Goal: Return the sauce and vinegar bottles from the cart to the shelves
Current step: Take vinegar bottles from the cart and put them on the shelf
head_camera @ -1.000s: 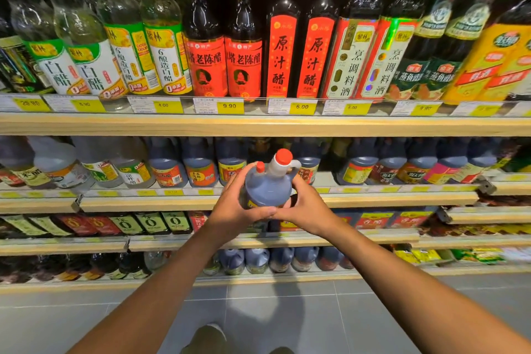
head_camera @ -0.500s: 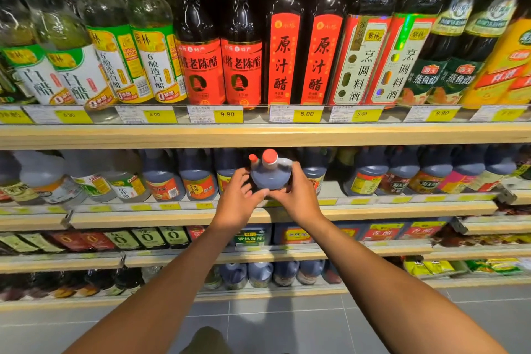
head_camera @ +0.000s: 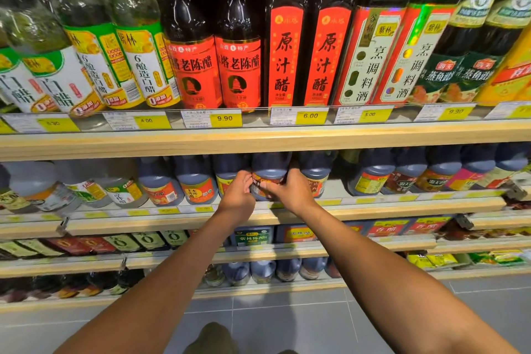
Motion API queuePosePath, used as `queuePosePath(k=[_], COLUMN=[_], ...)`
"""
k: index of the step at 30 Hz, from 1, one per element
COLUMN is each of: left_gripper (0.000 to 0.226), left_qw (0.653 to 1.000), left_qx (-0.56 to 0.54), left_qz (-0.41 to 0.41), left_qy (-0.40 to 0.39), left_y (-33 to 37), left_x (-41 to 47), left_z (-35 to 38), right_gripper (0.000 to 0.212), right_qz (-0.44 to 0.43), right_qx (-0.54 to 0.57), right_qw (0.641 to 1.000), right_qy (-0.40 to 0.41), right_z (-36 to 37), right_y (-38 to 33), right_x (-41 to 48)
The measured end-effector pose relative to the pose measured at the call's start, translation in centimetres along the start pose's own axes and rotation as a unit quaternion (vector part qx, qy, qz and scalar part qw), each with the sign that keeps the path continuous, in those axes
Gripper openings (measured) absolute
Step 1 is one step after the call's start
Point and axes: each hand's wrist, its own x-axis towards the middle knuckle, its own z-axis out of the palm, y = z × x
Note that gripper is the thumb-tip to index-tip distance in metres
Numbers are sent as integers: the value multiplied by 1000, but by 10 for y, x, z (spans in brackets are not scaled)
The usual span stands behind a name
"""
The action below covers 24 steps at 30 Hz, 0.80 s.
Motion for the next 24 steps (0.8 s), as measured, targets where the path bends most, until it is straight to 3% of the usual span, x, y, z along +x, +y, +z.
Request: queuePosePath(k=[4,11,20,24], left_gripper=[59,67,67,58], left_qw=[1000,999,999,999], left_qx=[7,-27,25,37], left_qz=[-18,-26,-23,-7], left_qy=[-5,-6,-40,-36], left_y=[0,-3,7,18], left_x=[7,1,-14,-31], left_z=[-2,-1,-7,-11], right_gripper=[46,34,42,61], right_qz=[11,23,30,11], right_qx=[-7,-14,-29,-26], right_qw=[998,996,995,995], right_qy=[-54,-80,-94,-91], right_z=[0,1,-12,-24], right_y=[2,1,-20,-27], right_x=[13,17,3,-17])
